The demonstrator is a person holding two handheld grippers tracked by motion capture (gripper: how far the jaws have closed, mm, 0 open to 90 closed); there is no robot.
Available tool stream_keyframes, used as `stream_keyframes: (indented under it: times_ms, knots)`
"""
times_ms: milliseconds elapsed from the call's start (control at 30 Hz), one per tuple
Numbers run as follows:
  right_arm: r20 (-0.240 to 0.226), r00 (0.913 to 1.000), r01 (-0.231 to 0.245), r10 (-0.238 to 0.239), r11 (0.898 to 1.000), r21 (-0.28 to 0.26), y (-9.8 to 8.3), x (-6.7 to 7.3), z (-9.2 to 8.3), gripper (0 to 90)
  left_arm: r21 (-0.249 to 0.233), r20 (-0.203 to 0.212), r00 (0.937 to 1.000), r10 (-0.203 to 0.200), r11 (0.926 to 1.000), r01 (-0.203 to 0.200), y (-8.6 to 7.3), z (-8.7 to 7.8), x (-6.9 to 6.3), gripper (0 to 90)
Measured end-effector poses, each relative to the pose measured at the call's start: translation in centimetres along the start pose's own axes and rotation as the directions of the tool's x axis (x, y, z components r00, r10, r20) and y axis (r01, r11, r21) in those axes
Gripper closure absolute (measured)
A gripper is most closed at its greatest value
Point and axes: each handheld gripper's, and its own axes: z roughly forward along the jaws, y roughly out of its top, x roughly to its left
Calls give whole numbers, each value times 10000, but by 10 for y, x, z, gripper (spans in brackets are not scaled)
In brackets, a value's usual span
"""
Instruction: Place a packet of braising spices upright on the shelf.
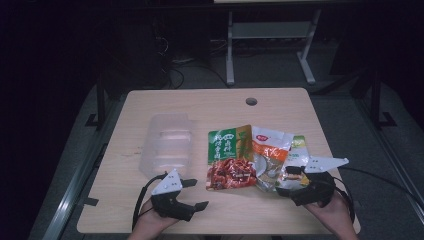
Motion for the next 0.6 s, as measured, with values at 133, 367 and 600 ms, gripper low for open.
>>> stream_keyframes:
  times_ms: [133,367,600]
  knots:
    - [7,10000,-70,70,9998,-165,4,-2,1,156,-11,-19,10000,-35,10000,35,0,0,0,215]
    - [76,9999,-131,132,9997,-191,21,-5,6,157,11,-62,9999,125,9999,-125,0,1,-3,215]
    - [47,10000,-87,87,10000,-17,43,-13,15,157,36,-195,9997,166,9999,-165,0,0,-2,215]
